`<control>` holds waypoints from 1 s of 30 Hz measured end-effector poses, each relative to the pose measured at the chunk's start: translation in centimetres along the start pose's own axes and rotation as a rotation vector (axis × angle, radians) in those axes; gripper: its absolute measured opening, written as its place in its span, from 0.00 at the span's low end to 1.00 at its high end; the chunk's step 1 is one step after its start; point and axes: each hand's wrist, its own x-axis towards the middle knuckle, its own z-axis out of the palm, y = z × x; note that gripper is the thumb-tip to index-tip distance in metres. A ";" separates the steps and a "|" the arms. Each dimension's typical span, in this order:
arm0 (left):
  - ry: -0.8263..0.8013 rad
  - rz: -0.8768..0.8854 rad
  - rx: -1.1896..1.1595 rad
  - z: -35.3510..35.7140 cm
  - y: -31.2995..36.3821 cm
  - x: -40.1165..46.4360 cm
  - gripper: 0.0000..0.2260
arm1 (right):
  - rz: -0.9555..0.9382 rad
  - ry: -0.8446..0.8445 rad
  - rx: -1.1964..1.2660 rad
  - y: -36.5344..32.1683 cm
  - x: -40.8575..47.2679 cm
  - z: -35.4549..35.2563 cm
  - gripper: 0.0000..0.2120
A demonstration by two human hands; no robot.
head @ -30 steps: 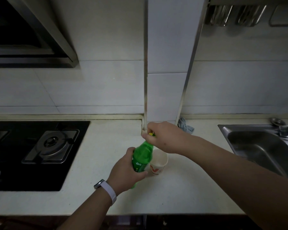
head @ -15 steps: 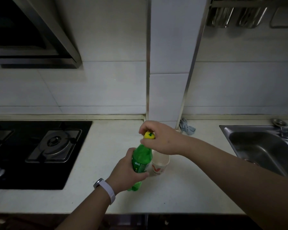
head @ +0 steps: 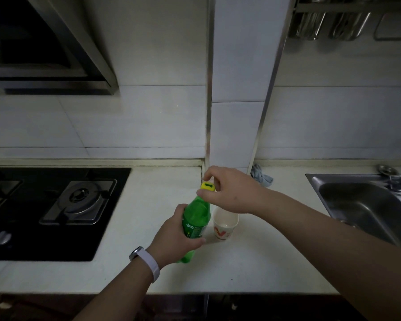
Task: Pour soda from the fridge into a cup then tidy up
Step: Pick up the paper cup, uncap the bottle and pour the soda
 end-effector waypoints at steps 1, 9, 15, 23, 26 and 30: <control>0.000 -0.001 0.001 -0.1 -0.1 -0.1 0.32 | 0.024 0.011 -0.009 -0.1 0.0 0.1 0.19; -0.024 0.002 0.031 -0.9 -0.7 -1.1 0.31 | -0.009 -0.007 0.034 -1.5 -0.5 0.8 0.09; -0.045 0.005 0.053 -1.8 -1.3 -1.8 0.32 | 0.065 0.022 0.003 -2.3 -0.5 1.7 0.19; -0.072 0.020 0.084 -3.1 -2.3 -2.3 0.32 | -0.011 0.022 0.045 -3.7 -1.1 2.5 0.12; -0.086 0.022 0.103 -3.2 -2.4 -2.4 0.32 | -0.017 0.039 0.101 -3.6 -1.1 2.8 0.13; -0.074 0.011 0.098 -2.9 -2.4 -2.2 0.33 | -0.009 0.087 0.154 -2.7 -1.5 2.6 0.12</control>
